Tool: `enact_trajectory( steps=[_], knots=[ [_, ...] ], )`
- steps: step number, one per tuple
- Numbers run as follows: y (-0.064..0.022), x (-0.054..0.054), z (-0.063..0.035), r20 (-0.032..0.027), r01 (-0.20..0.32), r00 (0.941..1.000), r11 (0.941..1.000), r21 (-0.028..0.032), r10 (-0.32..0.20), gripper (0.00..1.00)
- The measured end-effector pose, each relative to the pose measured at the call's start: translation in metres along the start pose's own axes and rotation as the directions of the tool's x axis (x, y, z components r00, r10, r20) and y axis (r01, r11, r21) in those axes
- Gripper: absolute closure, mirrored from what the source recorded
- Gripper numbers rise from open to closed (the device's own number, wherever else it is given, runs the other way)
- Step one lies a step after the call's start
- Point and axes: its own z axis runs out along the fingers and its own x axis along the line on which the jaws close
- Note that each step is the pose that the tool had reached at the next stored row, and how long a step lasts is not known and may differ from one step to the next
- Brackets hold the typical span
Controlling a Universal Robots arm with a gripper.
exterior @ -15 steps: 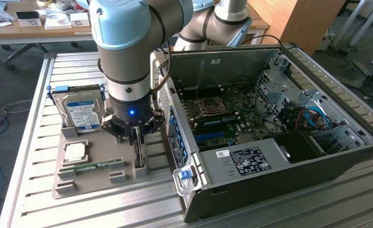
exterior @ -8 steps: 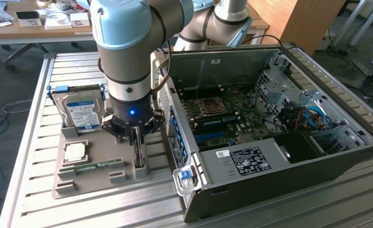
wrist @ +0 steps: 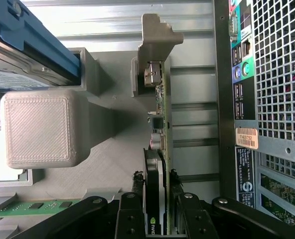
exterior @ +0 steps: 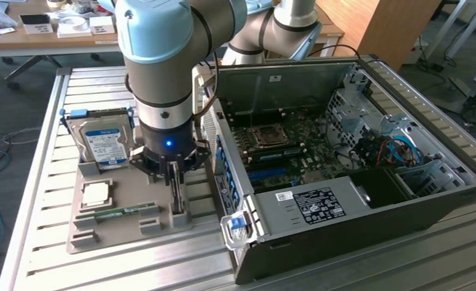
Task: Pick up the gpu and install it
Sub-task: 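Pick up the gpu and move the gpu toward the slot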
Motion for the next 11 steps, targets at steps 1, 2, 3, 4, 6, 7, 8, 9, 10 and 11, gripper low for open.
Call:
enact_trajectory(
  steps=[1, 2, 3, 4, 6, 7, 8, 9, 10, 11],
  knots=[
    [0.0, 0.0, 0.0, 0.0, 0.0, 1.0, 1.0, 0.0, 0.0, 0.67],
    [0.0, 0.0, 0.0, 0.0, 0.0, 1.0, 1.0, 0.0, 0.0, 0.67],
    [0.0, 0.0001, -0.0001, -0.0003, 0.0, 1.0, 1.0, 0.0001, 0.0, 0.68],
    [0.0, 0.0, -0.0001, -0.0002, 0.0, 1.0, 1.0, 0.0002, 0.0, 0.68],
    [0.0, 0.0, 0.0, 0.0, 0.0, 1.0, 1.0, 0.0, 0.0, 0.73],
    [0.0, 0.0, 0.0, -0.0001, 0.0, 1.0, 1.0, 0.0001, 0.0, 0.73],
    [0.0, 0.0, 0.0, 0.0, 0.0, 1.0, 1.0, 0.0001, 0.0, 0.73],
    [0.0, 0.0, 0.0, -0.0001, 0.0, 1.0, 1.0, 0.0001, 0.0, 0.73],
    [0.0, 0.0, 0.0, 0.0, 0.0, 1.0, 1.0, 0.0, 0.0, 0.73],
    [0.0, 0.0, 0.0, -0.0001, 0.0, 1.0, 1.0, 0.0, 0.0, 0.73]
  ],
)
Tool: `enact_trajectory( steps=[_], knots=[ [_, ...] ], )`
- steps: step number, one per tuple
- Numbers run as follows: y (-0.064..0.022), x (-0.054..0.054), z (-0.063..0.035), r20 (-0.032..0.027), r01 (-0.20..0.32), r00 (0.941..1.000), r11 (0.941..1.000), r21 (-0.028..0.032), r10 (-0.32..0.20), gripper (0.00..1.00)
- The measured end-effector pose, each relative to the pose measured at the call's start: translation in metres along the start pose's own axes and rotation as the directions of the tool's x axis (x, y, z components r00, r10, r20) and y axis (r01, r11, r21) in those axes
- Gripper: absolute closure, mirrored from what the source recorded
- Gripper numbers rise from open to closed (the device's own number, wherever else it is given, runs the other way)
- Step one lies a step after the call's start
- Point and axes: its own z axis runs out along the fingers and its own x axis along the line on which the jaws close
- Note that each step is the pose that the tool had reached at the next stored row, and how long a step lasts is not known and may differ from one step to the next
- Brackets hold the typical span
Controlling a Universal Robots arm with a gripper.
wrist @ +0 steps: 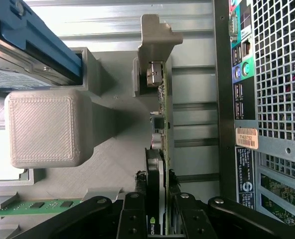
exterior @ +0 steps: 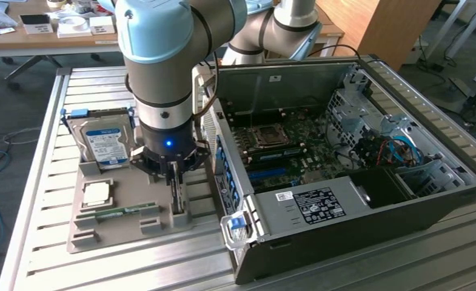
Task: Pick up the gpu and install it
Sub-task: 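Pick up the gpu and move the gpu toward the slot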
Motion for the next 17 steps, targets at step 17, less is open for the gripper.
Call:
enact_trajectory(
  steps=[17],
  knots=[
    [0.0, 0.0, 0.0, -0.0028, 0.045, 0.999, 0.999, -0.0005, -0.045, 0.73]
  ],
)
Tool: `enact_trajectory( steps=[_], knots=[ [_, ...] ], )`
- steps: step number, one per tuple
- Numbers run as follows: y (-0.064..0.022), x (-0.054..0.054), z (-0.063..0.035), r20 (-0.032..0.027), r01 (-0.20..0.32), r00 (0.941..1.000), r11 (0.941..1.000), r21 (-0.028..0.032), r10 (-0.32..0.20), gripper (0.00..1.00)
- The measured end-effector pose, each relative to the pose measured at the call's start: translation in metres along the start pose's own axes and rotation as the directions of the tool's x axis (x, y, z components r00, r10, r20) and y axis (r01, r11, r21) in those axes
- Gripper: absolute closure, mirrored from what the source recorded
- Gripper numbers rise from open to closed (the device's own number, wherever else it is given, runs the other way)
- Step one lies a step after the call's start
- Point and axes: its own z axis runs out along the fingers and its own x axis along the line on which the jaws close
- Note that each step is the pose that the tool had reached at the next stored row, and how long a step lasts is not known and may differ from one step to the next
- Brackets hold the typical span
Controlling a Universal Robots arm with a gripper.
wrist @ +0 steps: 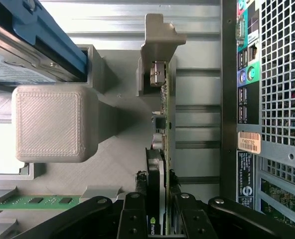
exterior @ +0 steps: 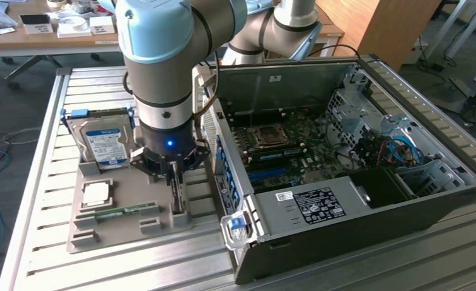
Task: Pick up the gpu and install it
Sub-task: 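Pick up the gpu and move the gpu toward the slot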
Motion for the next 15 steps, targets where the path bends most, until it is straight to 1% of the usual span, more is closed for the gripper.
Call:
enact_trajectory(
  steps=[3, 6, 10, 15],
  knots=[
    [0.0001, 0.0, -0.0007, 0.0002, 0.0, 1.0, 1.0, -0.0001, 0.0, 0.73],
    [0.0003, 0.0, -0.0049, 0.0001, 0.0, 1.0, 1.0, 0.0, 0.0, 0.73],
    [0.0009, 0.0, -0.0135, 0.0, 0.0, 1.0, 1.0, 0.0, 0.0, 0.73],
    [0.0018, -0.001, -0.0281, 0.0, 0.0, 1.0, 1.0, 0.0, 0.0, 0.73]
  ],
)
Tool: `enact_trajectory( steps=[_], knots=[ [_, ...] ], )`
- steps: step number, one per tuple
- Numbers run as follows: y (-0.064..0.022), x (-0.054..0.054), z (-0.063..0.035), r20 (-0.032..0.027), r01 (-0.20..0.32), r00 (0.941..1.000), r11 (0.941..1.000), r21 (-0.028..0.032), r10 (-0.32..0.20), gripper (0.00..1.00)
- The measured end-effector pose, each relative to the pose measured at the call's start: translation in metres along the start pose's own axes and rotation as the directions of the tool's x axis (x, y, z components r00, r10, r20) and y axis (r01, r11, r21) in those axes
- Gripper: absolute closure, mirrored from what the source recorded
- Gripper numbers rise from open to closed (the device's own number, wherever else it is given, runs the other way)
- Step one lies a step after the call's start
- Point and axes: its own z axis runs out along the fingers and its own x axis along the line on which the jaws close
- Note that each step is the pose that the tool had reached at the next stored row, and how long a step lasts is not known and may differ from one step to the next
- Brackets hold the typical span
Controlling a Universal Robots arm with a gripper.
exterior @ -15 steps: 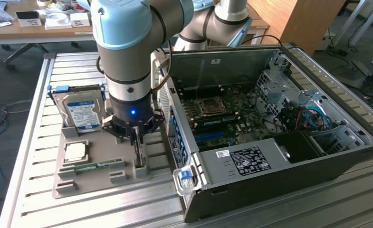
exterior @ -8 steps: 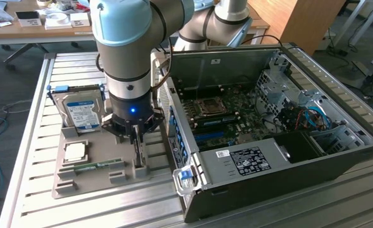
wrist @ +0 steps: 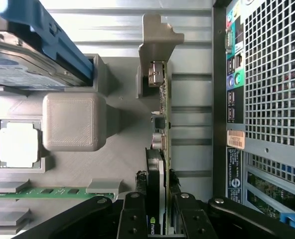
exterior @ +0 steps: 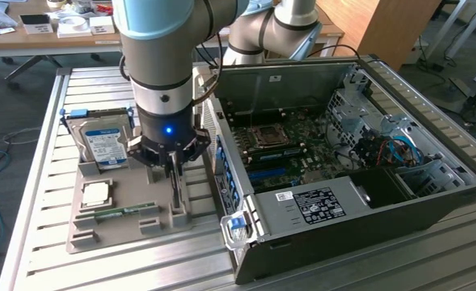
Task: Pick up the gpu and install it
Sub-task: 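Pick up the gpu and move the gpu toward the slot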
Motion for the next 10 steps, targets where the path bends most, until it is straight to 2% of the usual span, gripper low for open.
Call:
enact_trajectory(
  steps=[10],
  knots=[
    [0.0022, -0.001, -0.0336, 0.0, 0.0, 1.0, 1.0, 0.0, 0.0, 0.73]
  ],
)
